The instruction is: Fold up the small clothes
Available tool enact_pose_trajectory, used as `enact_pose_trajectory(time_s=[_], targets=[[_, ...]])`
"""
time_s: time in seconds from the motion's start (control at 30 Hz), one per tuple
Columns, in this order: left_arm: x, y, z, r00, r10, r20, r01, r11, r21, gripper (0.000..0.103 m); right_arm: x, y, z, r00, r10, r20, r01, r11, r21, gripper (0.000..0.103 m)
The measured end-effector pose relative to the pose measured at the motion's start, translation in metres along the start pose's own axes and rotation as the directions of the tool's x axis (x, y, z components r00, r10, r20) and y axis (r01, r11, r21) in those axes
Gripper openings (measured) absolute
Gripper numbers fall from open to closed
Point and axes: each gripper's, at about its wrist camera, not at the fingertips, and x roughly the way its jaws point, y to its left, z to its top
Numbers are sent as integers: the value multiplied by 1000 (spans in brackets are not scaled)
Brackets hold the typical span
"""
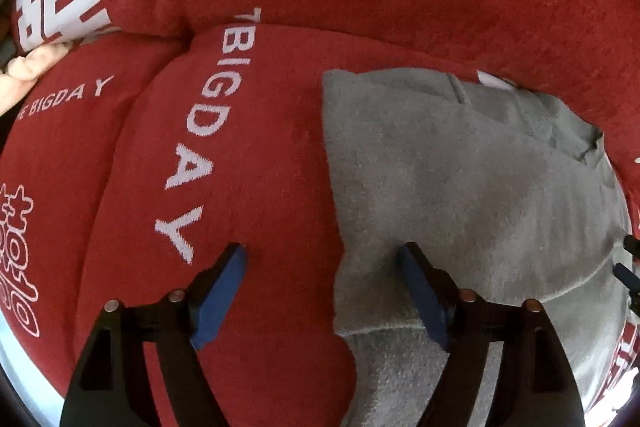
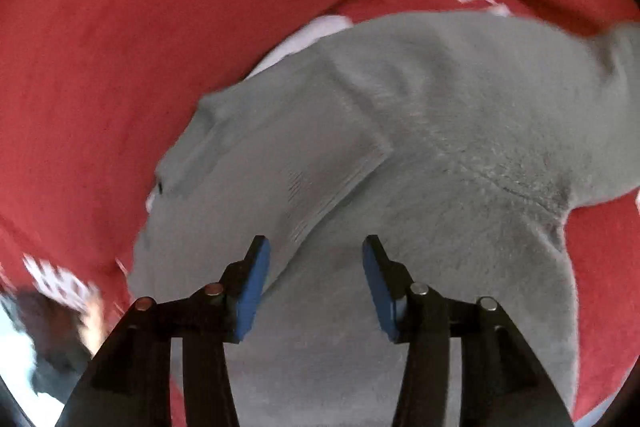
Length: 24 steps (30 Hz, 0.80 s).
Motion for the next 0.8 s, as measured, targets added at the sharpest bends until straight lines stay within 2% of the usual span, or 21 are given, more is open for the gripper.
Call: enact_pose_trajectory(time_s=[0.03, 0.1, 0.2, 0.27, 0.33, 0.37, 0.43, 0.47, 0.6, 0.7, 0.8], targets=[[-2, -1, 1, 1000, 3, 1, -3, 1000, 8, 80, 6, -2, 4, 1000, 19, -7, -19, 999, 27, 49], [-4, -2, 1, 1000, 10, 4, -10, 1000, 27, 80, 11, 0, 14, 1000, 30, 3, -31, 999, 42, 6], [-5, -3, 0, 1000, 15, 9, -15, 999, 45, 80, 5, 12, 21, 999, 29, 19, -29, 999, -25, 5], [-3, -2, -1, 1000, 17, 17, -18, 999, 39, 80, 4, 19, 16, 1000, -25, 17, 27, 995, -96, 5], [-2, -3, 1, 999, 29, 15, -29, 999, 33, 80, 11, 13, 14, 994, -110, 1, 109, 989, -104, 4], [-2, -5, 1, 999, 34, 10, -35, 999, 35, 80, 14, 8, 13, 990, -142, 6, 142, 985, -97, 0], [-5, -8, 2, 999, 52, -2, -52, 998, 46, 80, 11, -4, 16, 996, -84, 3, 84, 995, -60, 0], [-9, -9, 2, 998, 61, -5, -61, 997, 55, 80, 9, -7, 17, 997, -82, -6, 82, 995, -53, 4], [-24, -19, -1, 996, 83, -20, -81, 994, 73, 80, -6, -14, 19, 995, -68, -69, 64, 996, -62, 6], [-33, -28, -7, 997, 69, -41, -66, 995, 74, 80, -21, -25, 11, 994, -40, -101, 33, 997, -71, 11], [-43, -53, -20, 997, 56, -56, -50, 992, 116, 80, -37, -40, -1, 992, -8, -127, 2, 999, -45, 21]])
